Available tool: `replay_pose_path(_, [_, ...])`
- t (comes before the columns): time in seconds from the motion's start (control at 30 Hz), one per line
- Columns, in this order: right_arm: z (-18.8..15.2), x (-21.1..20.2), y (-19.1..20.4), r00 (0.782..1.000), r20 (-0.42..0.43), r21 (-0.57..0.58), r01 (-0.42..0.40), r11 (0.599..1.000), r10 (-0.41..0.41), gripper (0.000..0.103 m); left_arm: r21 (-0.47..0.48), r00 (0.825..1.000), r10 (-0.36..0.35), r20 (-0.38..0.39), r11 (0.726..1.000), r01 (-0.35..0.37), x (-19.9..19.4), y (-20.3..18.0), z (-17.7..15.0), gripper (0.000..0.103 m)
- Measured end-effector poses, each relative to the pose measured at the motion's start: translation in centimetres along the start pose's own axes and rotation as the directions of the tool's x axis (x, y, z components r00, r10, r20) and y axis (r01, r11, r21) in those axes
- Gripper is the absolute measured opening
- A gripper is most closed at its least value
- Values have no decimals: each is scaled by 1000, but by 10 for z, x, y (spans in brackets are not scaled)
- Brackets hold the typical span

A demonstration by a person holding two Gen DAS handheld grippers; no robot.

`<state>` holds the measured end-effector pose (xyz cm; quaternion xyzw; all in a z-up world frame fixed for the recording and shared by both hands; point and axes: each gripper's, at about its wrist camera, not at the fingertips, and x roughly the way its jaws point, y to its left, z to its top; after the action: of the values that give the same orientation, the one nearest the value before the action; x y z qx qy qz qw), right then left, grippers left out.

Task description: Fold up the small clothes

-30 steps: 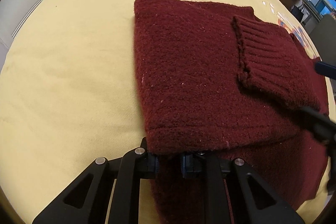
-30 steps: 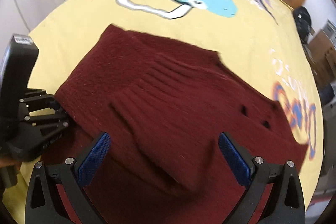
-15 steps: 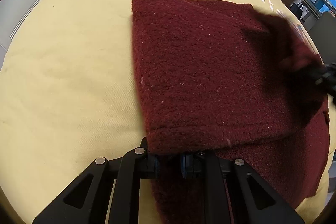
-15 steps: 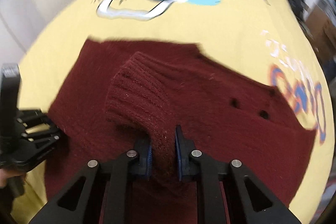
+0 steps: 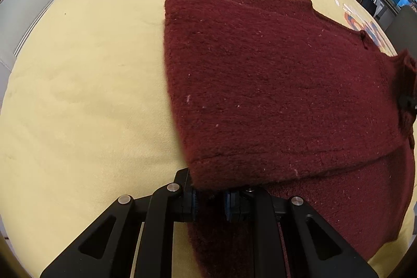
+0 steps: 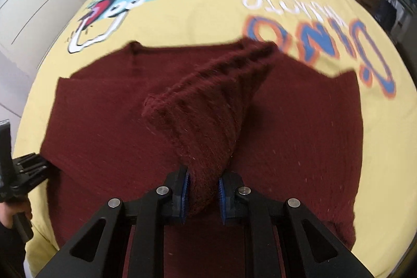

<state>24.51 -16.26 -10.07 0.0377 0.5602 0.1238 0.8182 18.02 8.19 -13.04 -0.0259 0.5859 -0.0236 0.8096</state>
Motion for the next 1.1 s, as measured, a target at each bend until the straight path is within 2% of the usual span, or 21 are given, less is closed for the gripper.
replay_pose_path(0.13, [-12,1,-23,998,-24,30,60,998,-60,26,-3,1000,-4,-2,1000,4,-4,1,-7,13])
replay_pose_path(0.17, [-15,0,-31,998,-35,45,57,997,-56,30,-1,1000,-3,-1,1000,3,-4,1,-8,13])
replay_pose_path(0.2, [-18,-2,-38,998,-38,62,52,997,-50,38,0,1000,-1,-1,1000,1,-5,0,-9,13])
replay_pose_path(0.27, [-20,-10,-50,998,-25,93,61,994,-59,46,1,1000,2,1,1000,-2,-5,0,-9,13])
replay_pose_path(0.33, [-17,-23,-60,997,16,127,69,989,-72,47,0,1000,3,5,1000,-3,-6,0,-11,13])
replay_pose_path(0.4, [-9,-32,-66,997,41,160,60,985,-67,55,5,1000,6,7,1000,-6,-7,-1,-13,13])
replay_pose_path(0.47, [-1,-34,-71,996,41,177,74,981,-83,60,7,1000,8,4,1000,-8,-8,-2,-14,13])
replay_pose_path(0.6, [6,-8,-71,997,-45,198,68,978,-61,60,7,1000,11,2,1000,-11,-8,-2,-15,13])
replay_pose_path(0.73, [0,18,-56,992,-106,149,86,985,-70,60,4,1000,14,7,1000,-14,-11,-4,-19,13])
replay_pose_path(0.77, [-2,19,-51,993,-98,129,84,988,-72,60,8,1000,16,9,1000,-16,-12,-4,-20,13])
replay_pose_path(0.8, [-4,18,-45,994,-86,99,80,992,-71,55,15,1000,17,9,1000,-18,-13,-4,-21,13])
replay_pose_path(0.87, [-4,16,-37,994,-90,56,70,996,-65,18,21,1000,19,10,1000,-19,-14,-4,-22,13])
replay_pose_path(0.9, [-4,11,-35,995,-84,48,61,997,-56,13,22,1000,19,10,1000,-19,-14,-3,-22,13])
replay_pose_path(1.0, [-2,-2,-37,993,-32,25,112,993,-111,12,19,1000,20,14,1000,-20,-15,-3,-24,13])
replay_pose_path(1.1, [-5,-5,-48,987,-19,29,158,987,-157,12,31,999,33,14,999,-33,-16,-6,-26,13])
